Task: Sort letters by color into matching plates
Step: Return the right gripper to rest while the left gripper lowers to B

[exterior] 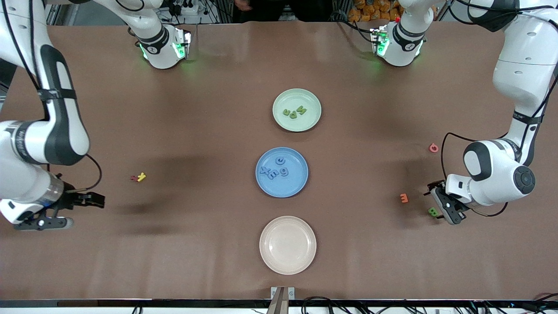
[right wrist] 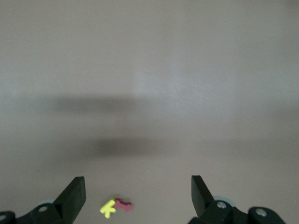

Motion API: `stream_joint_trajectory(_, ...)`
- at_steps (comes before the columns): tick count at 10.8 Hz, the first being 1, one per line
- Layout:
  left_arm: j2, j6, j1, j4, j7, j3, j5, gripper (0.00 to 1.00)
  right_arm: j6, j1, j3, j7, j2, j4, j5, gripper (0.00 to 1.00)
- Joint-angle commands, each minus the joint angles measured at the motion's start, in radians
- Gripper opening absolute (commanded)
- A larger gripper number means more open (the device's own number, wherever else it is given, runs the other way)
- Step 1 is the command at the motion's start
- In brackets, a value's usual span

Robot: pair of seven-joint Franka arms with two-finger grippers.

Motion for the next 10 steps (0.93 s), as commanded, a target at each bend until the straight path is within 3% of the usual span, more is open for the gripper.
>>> stream_joint_trajectory(1, 0.039, -0.021, -0.023, 0.066, 0.019, 0.015, 0.031, 0.96, -0.116, -0.011, -0.011, 0.007, -0.153, -0.108, -0.017, 1.0)
stream_joint_trajectory(5, 0.054, -0.021, -0.032, 0.092, 0.019, 0.016, 0.055, 0.93, -0.435, -0.008, -0.005, 0.007, -0.321, -0.088, -0.003, 1.0)
stream_joint_trajectory(10, 0.06, -0.02, -0.037, 0.092, 0.026, 0.016, 0.096, 0.59, -0.768, -0.004, 0.004, 0.019, -0.379, 0.103, 0.006, 1.0)
